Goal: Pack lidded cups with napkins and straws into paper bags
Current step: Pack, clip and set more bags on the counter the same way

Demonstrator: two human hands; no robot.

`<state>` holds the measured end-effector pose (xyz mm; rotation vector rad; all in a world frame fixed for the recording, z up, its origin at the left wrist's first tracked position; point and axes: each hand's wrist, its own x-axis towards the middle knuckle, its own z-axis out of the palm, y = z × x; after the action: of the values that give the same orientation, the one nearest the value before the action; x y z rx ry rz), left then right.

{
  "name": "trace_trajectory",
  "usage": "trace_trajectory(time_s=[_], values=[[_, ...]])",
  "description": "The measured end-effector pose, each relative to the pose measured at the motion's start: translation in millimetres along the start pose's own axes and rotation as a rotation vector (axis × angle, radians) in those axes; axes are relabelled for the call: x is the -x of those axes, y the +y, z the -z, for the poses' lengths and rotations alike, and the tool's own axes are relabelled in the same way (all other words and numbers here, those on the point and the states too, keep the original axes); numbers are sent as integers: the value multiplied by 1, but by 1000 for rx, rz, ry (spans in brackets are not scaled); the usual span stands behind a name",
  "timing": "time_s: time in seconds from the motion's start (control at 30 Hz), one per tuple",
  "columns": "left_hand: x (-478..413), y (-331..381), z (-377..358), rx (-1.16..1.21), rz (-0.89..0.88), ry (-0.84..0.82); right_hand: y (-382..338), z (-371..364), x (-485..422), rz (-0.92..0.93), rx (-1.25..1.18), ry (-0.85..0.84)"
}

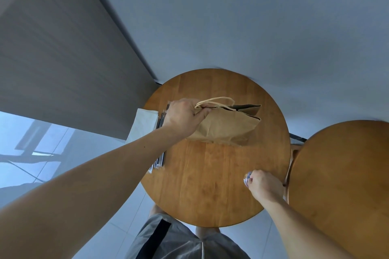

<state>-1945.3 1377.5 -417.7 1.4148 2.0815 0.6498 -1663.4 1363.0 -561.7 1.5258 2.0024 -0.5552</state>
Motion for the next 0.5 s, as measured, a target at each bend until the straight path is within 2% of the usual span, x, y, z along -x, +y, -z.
trace_trajectory(time_s=[0.5], values=[[1, -1, -1, 13, 16, -24, 4, -5, 1, 12, 27, 34]])
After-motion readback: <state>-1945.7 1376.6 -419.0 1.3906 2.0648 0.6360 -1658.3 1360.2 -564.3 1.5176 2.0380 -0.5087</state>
